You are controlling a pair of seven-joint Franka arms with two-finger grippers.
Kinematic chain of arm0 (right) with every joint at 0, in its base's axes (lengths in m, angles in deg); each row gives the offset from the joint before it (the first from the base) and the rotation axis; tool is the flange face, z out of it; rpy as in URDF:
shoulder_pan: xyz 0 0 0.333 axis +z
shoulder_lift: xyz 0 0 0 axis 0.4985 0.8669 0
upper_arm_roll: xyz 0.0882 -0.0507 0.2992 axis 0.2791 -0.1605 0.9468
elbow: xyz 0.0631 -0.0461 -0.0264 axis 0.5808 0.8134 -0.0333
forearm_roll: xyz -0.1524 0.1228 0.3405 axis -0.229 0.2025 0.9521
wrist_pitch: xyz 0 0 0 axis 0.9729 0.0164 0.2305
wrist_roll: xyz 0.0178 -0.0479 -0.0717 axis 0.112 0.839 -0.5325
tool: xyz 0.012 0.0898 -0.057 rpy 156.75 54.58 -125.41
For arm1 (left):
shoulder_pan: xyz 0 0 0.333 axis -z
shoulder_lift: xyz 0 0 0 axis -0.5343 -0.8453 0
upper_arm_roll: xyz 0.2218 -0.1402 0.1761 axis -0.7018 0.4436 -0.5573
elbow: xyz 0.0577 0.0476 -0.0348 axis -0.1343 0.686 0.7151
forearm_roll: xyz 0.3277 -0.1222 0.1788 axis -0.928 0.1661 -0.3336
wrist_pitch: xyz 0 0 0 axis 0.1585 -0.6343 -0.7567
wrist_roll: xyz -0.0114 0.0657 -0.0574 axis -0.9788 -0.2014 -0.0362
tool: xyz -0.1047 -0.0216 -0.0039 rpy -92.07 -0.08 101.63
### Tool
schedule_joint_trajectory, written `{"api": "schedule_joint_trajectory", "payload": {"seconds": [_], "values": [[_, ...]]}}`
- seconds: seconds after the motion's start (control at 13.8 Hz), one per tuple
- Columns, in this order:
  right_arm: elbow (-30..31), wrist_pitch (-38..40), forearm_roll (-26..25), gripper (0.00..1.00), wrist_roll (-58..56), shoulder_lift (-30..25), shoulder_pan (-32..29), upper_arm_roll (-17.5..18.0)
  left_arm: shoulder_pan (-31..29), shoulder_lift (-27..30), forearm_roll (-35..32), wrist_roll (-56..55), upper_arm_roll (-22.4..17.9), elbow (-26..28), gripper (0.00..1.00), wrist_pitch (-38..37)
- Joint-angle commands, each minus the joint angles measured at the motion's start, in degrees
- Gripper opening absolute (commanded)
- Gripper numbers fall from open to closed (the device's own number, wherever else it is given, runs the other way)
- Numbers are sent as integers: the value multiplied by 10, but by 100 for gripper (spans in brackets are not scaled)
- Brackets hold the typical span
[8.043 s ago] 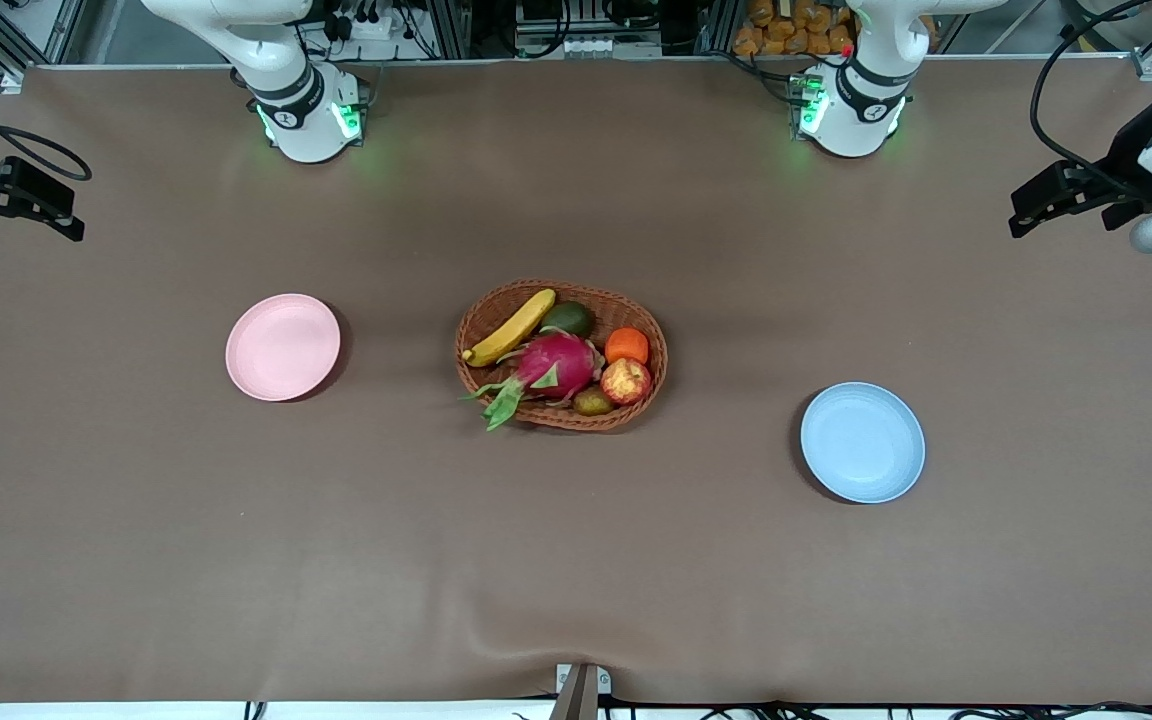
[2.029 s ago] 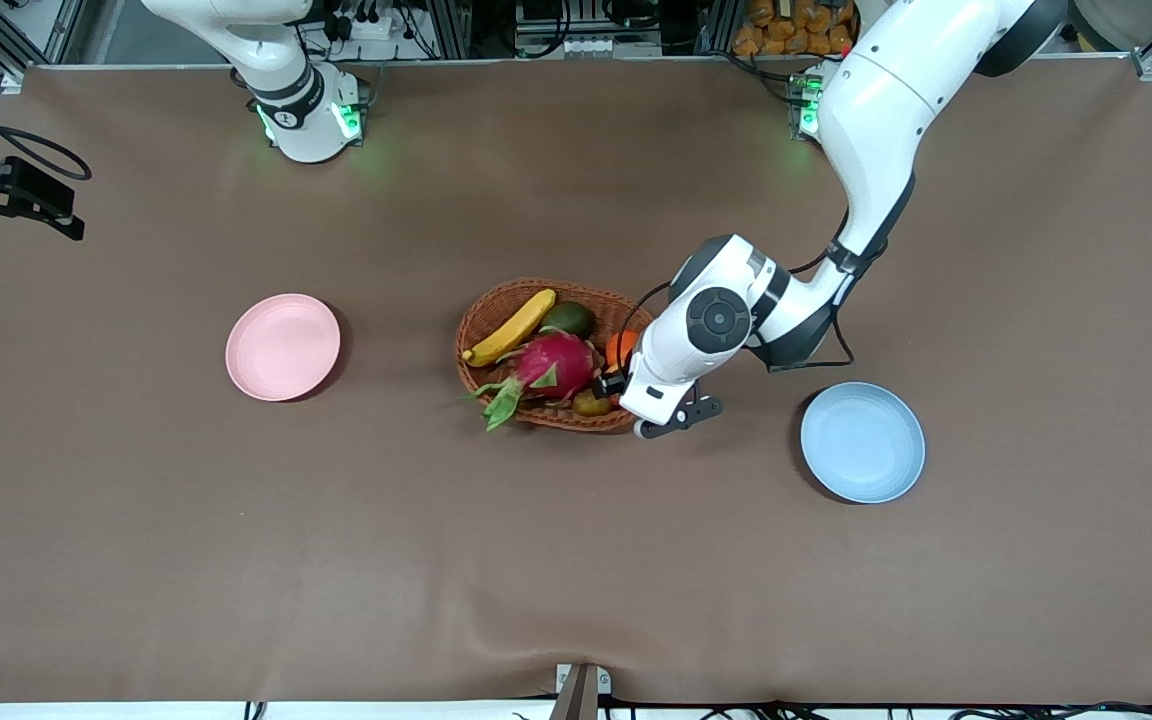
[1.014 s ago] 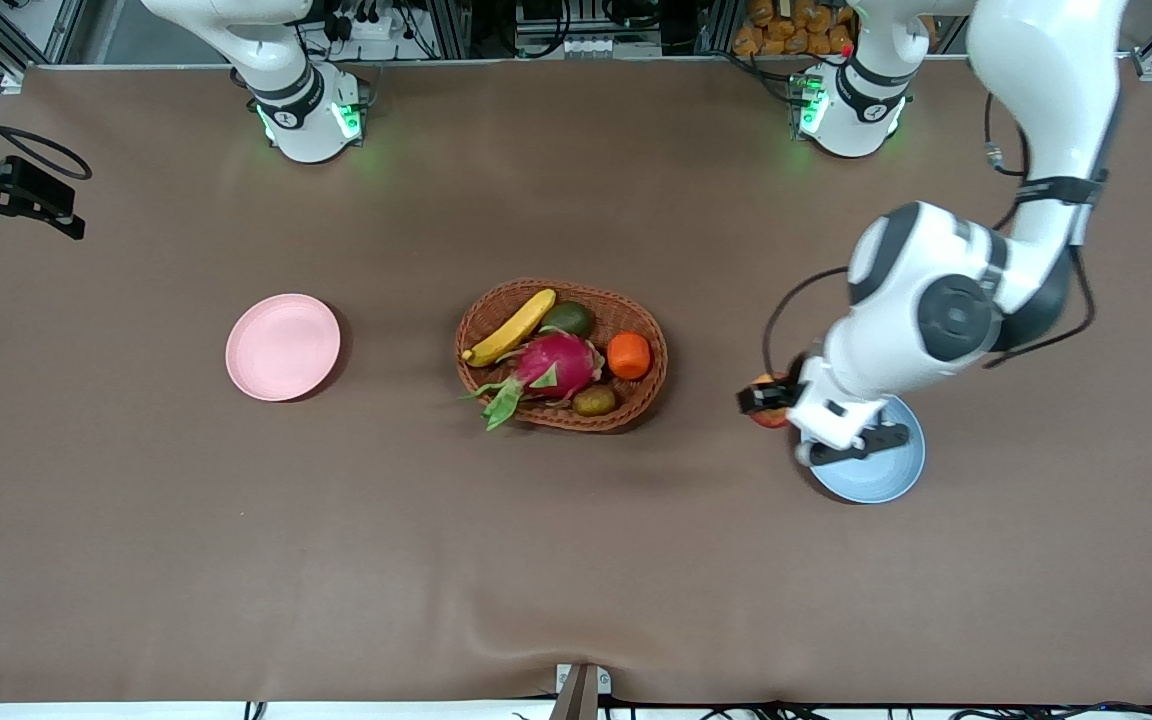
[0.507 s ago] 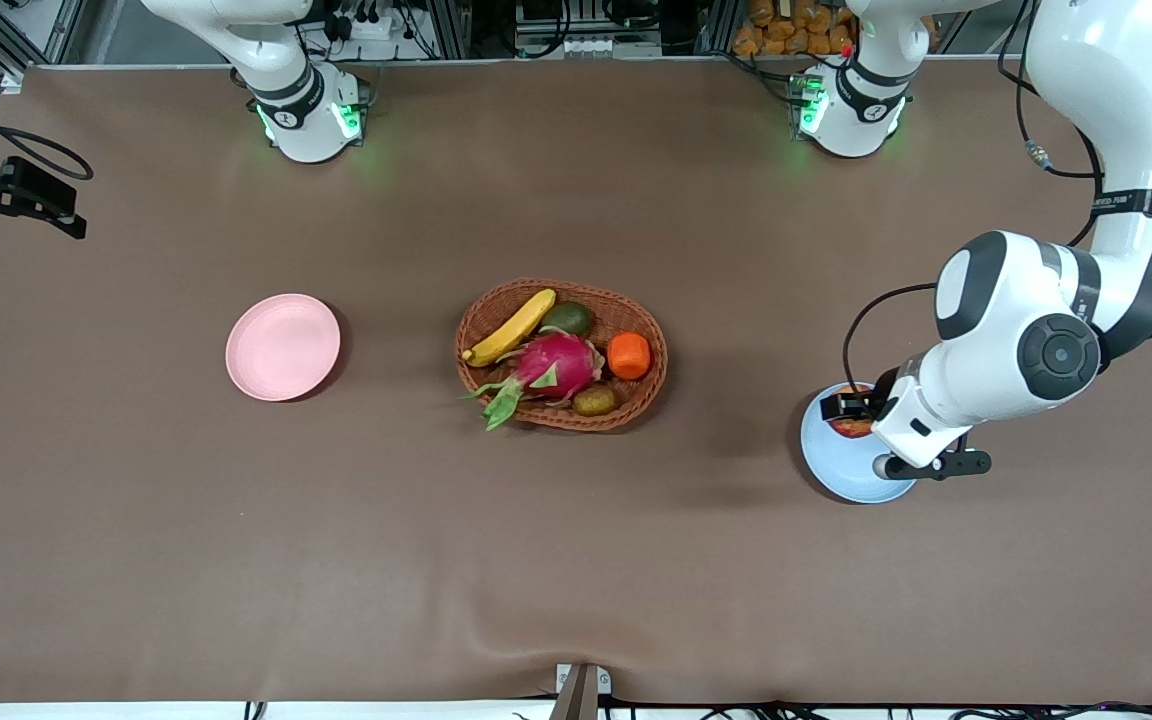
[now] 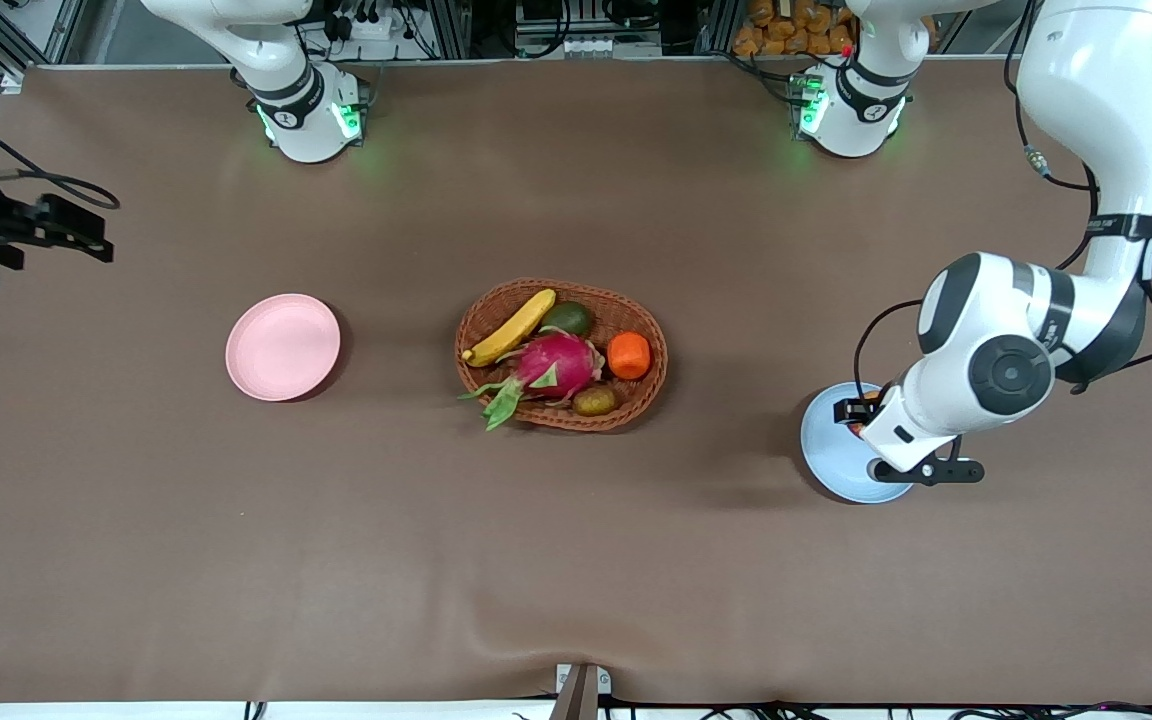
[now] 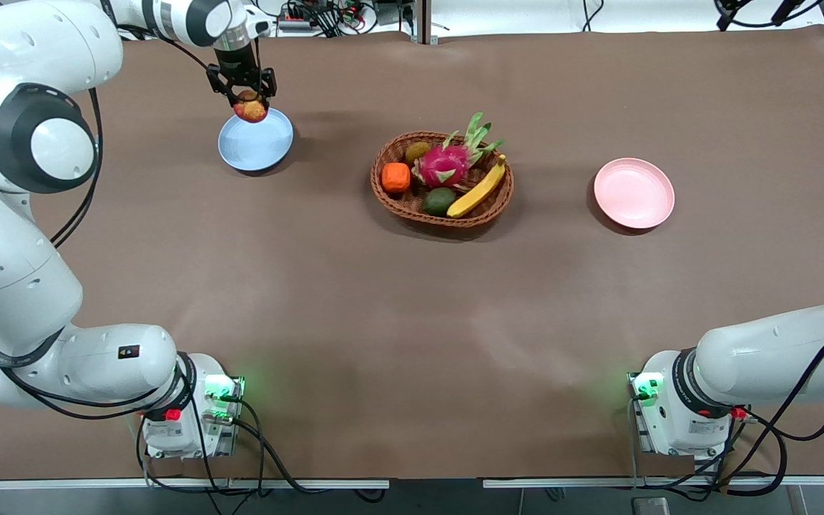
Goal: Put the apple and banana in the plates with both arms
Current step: 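Carry the apple to the blue plate while the right gripper reaches out, then lower the apple onto the blue plate while the right gripper grasps the banana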
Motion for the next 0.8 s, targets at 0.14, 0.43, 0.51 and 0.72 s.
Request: {"api": "schedule_joint_trajectory", "payload": {"seconds": [0.14, 0.43, 0.51, 0.72], "values": [[-17, 4, -3, 100, 10, 64, 29, 1, 7, -35, -88, 5, 4, -9, 0, 14], [-12, -17, 44, 100, 162, 123, 75, 0, 11, -59, -166, 5, 4, -9, 0, 16], [-12, -22, 65, 100, 217, 141, 84, 1, 11, -69, -168, 5, 4, -10, 0, 17], [-12, -57, 104, 100, 354, 189, 119, 0, 11, -86, -170, 5, 4, -9, 0, 37]]}}
